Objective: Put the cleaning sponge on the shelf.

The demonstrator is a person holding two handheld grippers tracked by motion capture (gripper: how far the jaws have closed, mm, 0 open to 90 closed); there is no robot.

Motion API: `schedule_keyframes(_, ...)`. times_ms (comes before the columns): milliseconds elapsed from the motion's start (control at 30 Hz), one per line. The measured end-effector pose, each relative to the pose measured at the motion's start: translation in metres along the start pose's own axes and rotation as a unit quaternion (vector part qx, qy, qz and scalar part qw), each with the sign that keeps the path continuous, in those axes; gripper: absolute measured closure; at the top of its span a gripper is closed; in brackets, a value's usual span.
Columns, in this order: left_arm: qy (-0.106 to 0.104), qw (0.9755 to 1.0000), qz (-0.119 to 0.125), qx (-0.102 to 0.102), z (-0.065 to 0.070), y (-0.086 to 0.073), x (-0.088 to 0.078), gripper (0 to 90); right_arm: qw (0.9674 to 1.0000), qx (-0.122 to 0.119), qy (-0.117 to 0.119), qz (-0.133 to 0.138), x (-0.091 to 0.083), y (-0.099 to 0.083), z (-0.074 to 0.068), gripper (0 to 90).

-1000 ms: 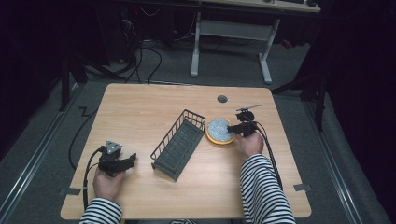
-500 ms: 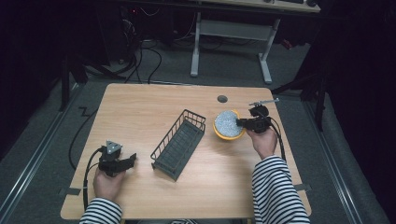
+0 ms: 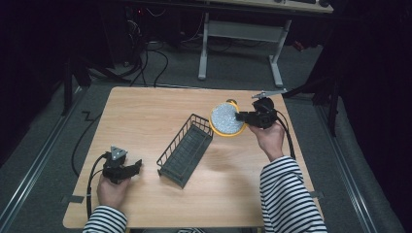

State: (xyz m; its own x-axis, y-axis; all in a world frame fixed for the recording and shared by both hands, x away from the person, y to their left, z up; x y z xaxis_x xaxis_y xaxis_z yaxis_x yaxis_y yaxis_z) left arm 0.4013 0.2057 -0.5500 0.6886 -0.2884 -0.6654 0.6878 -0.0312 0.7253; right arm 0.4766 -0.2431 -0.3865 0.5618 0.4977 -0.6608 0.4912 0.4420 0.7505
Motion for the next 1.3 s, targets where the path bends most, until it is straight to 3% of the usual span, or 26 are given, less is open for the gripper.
schedule_keyframes(167, 0.000, 1.0000, 0.000, 0.000, 0.000, 0.000, 0.000, 32.0, 0.9996, -0.015, 0.023, 0.011, 0.005, 0.019, -0.017, 81.9)
schedule_keyframes(533, -0.001, 1.0000, 0.000, -0.001, 0.000, 0.000, 0.000, 32.0, 0.9973, -0.054, 0.049, 0.000, 0.028, 0.050, -0.046, 81.9)
schedule_keyframes(900, -0.001, 1.0000, -0.001, -0.001, -0.001, 0.000, 0.000, 31.9, 0.9941, -0.078, 0.073, -0.019, 0.051, 0.060, -0.061, 81.7)
schedule_keyframes(1300, -0.002, 1.0000, 0.001, -0.003, 0.000, 0.000, 0.000, 32.0, 0.9902, -0.082, 0.107, -0.037, 0.075, 0.058, -0.070, 81.5)
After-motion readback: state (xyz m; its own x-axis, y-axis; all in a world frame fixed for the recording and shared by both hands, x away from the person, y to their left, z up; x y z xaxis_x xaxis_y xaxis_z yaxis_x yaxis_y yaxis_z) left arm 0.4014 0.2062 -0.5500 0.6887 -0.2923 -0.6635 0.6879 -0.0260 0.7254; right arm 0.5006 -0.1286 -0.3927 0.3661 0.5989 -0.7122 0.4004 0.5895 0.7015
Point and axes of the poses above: each handheld gripper's, and its own axes: x roughly forward along the jaws, y roughly out of its top, z roughly to its right, the point moved 2 cm from there along x, roughly forward along the jaws, and after that the axes turned 12 degrees about -x, right-handed, at the moved point
